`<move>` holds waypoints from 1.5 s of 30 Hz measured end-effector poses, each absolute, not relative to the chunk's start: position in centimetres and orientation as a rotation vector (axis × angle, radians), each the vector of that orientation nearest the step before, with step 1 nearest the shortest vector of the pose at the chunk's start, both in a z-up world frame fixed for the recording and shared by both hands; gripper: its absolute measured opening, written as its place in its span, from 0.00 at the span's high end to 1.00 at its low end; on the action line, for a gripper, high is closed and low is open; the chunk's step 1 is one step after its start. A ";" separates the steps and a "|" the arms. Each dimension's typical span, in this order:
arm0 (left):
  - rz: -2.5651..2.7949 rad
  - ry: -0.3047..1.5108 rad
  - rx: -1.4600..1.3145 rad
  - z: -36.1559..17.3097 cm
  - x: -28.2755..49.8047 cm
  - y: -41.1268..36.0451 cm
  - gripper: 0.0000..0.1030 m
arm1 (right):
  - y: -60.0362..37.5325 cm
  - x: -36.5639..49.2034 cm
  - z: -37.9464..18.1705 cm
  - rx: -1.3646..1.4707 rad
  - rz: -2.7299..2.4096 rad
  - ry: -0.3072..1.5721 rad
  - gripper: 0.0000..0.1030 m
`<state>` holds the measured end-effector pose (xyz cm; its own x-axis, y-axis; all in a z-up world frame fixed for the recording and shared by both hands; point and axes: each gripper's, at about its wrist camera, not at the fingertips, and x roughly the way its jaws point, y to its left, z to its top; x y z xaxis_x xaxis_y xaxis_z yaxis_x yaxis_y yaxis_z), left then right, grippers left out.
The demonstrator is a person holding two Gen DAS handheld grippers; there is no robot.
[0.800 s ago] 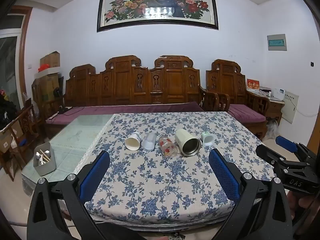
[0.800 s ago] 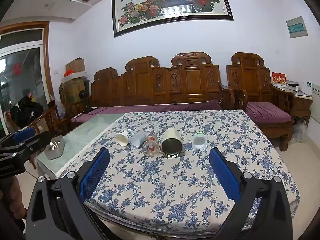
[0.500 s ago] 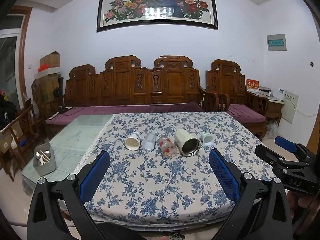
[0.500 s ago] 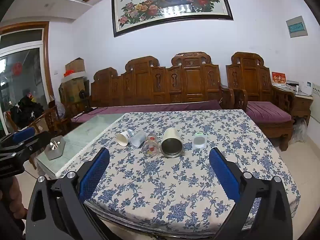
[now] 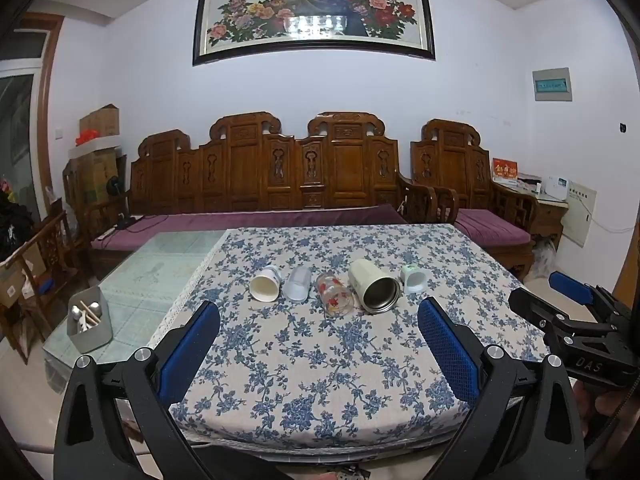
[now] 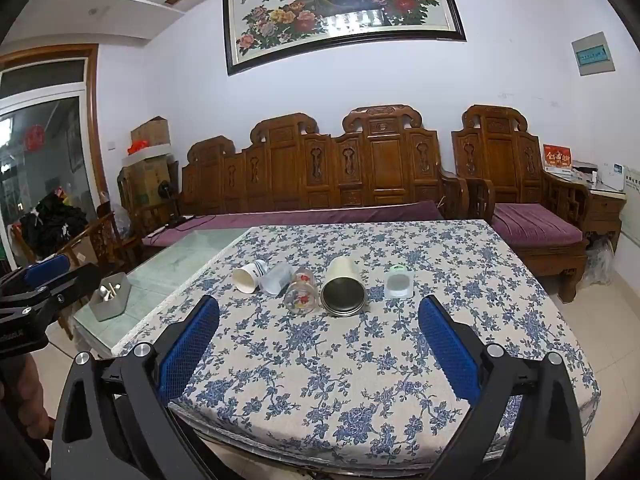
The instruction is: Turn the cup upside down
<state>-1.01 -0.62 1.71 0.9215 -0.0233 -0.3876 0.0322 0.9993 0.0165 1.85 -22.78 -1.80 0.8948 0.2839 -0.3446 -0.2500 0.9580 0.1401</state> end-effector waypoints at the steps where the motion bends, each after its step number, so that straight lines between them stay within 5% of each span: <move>1: -0.028 0.397 0.022 1.7 -1.0 -0.6 0.08 | -22.8 1.9 -1.8 0.093 0.277 0.371 0.03; 14: -0.030 0.428 0.041 1.8 0.0 -0.5 0.08 | -22.6 3.0 -2.7 0.105 0.290 0.410 0.03; 35: -0.103 0.625 0.181 0.0 13.4 -0.4 0.08 | -21.7 16.2 -4.8 0.059 0.350 0.574 0.03; 45: -0.130 0.715 0.181 -2.0 21.4 1.0 0.09 | -19.7 22.3 -6.0 0.050 0.398 0.658 0.13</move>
